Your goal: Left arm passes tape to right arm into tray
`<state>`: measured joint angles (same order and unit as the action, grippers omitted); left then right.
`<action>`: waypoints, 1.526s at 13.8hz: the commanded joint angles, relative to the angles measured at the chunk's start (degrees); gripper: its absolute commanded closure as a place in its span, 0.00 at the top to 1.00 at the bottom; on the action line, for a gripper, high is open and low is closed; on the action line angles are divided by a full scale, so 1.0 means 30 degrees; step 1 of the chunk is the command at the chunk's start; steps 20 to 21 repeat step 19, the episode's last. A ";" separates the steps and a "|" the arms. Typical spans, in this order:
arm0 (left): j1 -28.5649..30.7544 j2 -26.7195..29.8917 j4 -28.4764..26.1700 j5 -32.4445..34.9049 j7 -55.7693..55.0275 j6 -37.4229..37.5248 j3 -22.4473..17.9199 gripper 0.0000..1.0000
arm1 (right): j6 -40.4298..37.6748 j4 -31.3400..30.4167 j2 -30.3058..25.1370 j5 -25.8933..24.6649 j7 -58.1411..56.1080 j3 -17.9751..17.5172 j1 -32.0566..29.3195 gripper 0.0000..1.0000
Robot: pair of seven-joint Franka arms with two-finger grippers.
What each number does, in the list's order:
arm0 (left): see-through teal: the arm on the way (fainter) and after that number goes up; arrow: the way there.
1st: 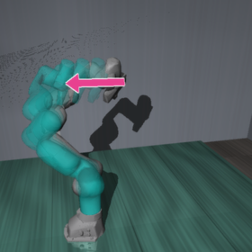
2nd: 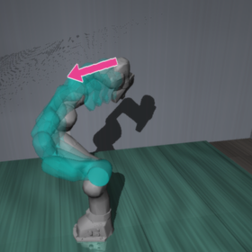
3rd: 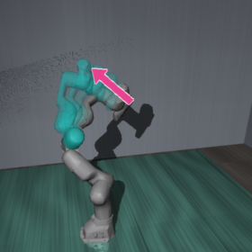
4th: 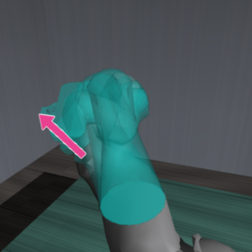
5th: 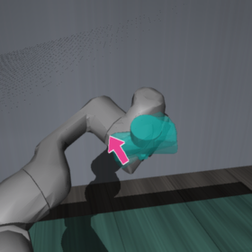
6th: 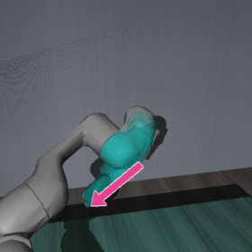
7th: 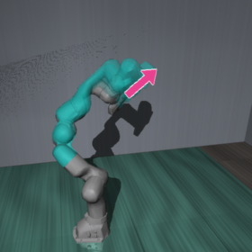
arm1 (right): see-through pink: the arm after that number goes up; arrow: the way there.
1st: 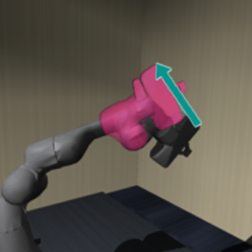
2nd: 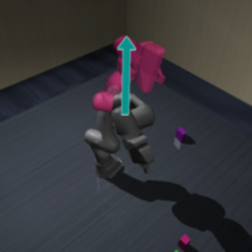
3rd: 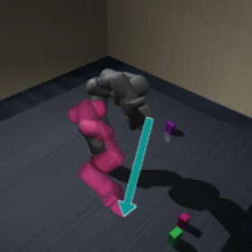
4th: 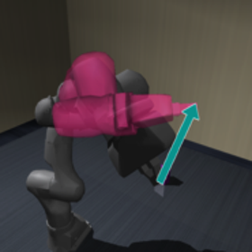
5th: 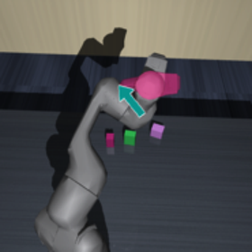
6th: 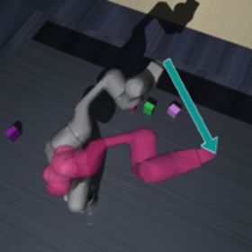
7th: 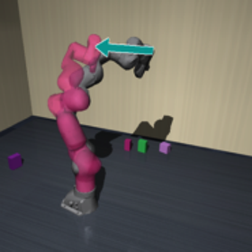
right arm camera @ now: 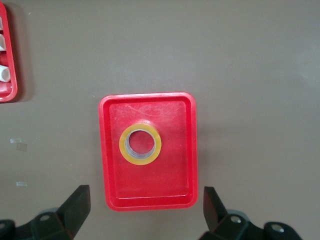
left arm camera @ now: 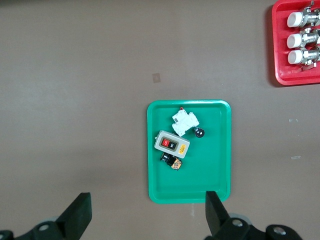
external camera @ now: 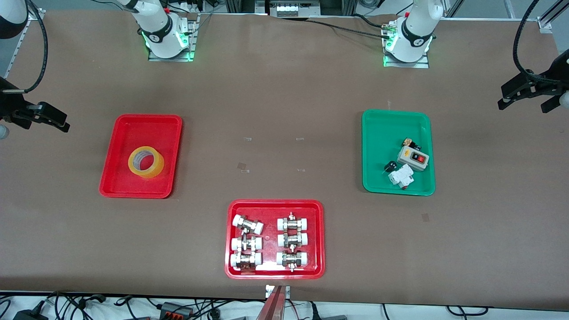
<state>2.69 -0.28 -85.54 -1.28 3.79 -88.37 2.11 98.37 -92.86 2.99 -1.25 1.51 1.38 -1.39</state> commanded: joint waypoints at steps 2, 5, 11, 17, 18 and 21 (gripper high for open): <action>0.0071 0.0033 0.0389 -0.0218 -0.0062 0.0307 0.0028 1.00 | 0.0226 -0.0542 -0.0615 0.0357 -0.0180 -0.0020 0.0023 1.00; 0.0101 0.0034 0.0389 -0.0218 -0.0063 0.0336 -0.0001 1.00 | 0.0256 -0.0630 -0.0616 0.0387 -0.0180 -0.0020 -0.0064 1.00; 0.0101 0.0063 0.0389 -0.0218 -0.0091 0.0395 -0.0060 1.00 | -0.0387 -0.0572 -0.0791 0.0329 -0.0268 0.0068 -0.0036 1.00; 0.0101 0.0092 0.0389 -0.0218 -0.0091 0.0395 -0.0089 1.00 | -0.0652 -0.0601 -0.0909 0.0270 -0.0677 -0.0020 -0.0006 1.00; 0.0101 0.0092 0.0389 -0.0218 -0.0063 0.0395 -0.0089 1.00 | -0.0769 -0.0601 -0.0909 0.0270 -0.0881 -0.0020 -0.0006 1.00; 0.0101 0.0092 0.0389 -0.0218 -0.0091 0.0395 -0.0089 1.00 | -0.0799 -0.0601 -0.0909 0.0270 -0.1086 0.0009 -0.0035 1.00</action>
